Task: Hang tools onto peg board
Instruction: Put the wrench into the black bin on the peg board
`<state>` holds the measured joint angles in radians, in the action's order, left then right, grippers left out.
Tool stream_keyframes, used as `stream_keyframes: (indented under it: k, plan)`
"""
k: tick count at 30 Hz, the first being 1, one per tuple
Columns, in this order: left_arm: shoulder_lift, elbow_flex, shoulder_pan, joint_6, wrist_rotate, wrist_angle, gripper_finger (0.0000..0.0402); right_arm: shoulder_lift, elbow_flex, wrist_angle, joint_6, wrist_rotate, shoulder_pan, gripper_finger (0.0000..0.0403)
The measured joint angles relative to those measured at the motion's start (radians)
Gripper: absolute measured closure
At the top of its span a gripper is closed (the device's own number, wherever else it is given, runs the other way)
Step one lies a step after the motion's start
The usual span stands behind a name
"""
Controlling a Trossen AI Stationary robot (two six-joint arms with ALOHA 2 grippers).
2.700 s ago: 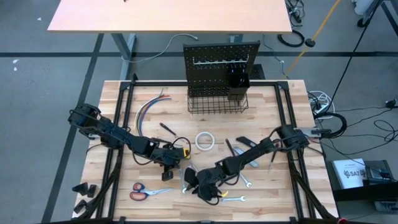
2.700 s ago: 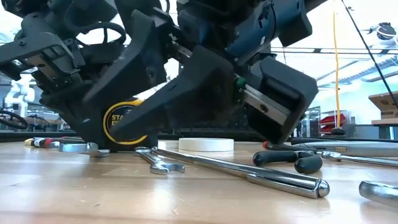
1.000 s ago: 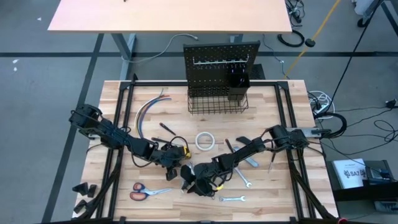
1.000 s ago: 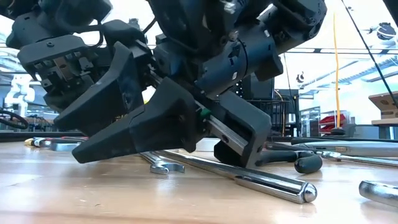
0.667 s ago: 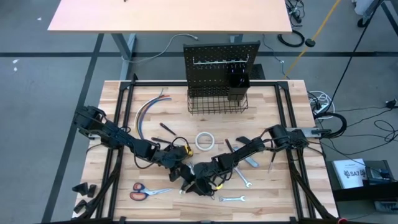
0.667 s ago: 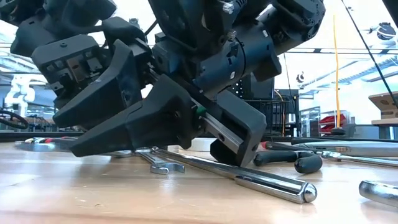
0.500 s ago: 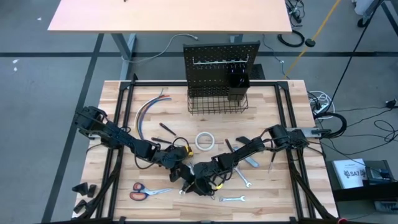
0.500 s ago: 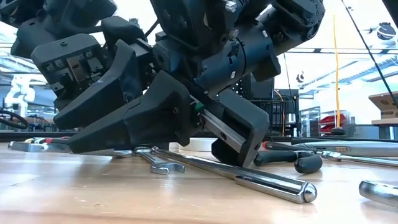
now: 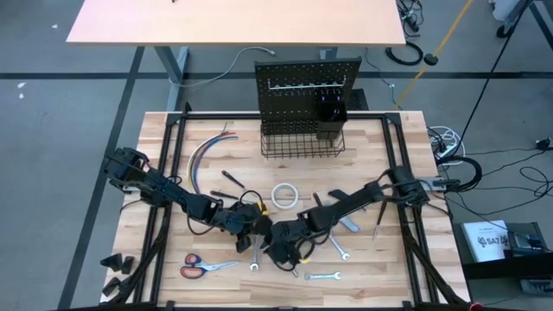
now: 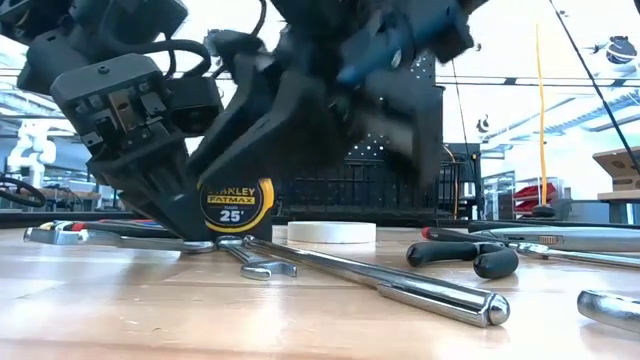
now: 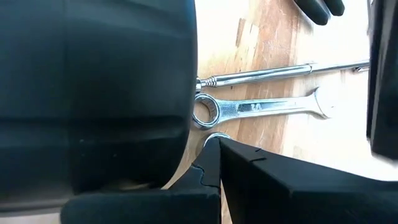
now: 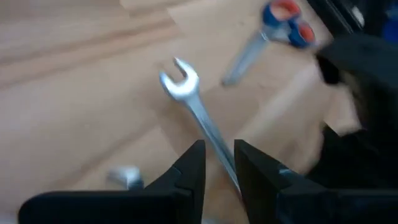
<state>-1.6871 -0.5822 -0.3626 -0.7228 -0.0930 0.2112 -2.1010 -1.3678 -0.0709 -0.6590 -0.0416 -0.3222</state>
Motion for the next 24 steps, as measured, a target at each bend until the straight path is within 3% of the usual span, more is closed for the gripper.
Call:
stream_keyframes:
  k: [3,6,8,13,17,20,24]
  plan:
    - [-0.001,0.001,0.0,0.022,-0.006,0.008,0.04,0.064,-0.039,0.152,0.027,0.02,0.0,0.0324]
    - [-0.001,0.002,0.0,0.029,-0.013,0.016,0.04,0.08,-0.177,0.394,0.158,0.016,0.001,0.0325]
    - [-0.003,0.003,0.0,0.027,-0.033,0.036,0.04,0.071,-0.295,0.528,0.349,0.013,0.005,0.0326]
    - [-0.007,0.004,0.0,-0.044,-0.176,0.104,0.04,0.057,-0.47,0.726,1.05,0.014,0.038,0.0326]
    - [-0.019,0.004,-0.012,-0.082,-0.231,0.109,0.04,0.055,-0.501,0.922,1.315,0.011,0.037,0.0326]
    - [-0.033,0.002,-0.025,-0.083,-0.224,0.119,0.04,0.055,-0.469,0.911,1.41,0.011,0.011,0.0326]
    - [-0.035,-0.001,-0.026,-0.083,-0.16,0.104,0.04,0.045,-0.381,0.612,1.401,0.009,-0.022,0.0327]
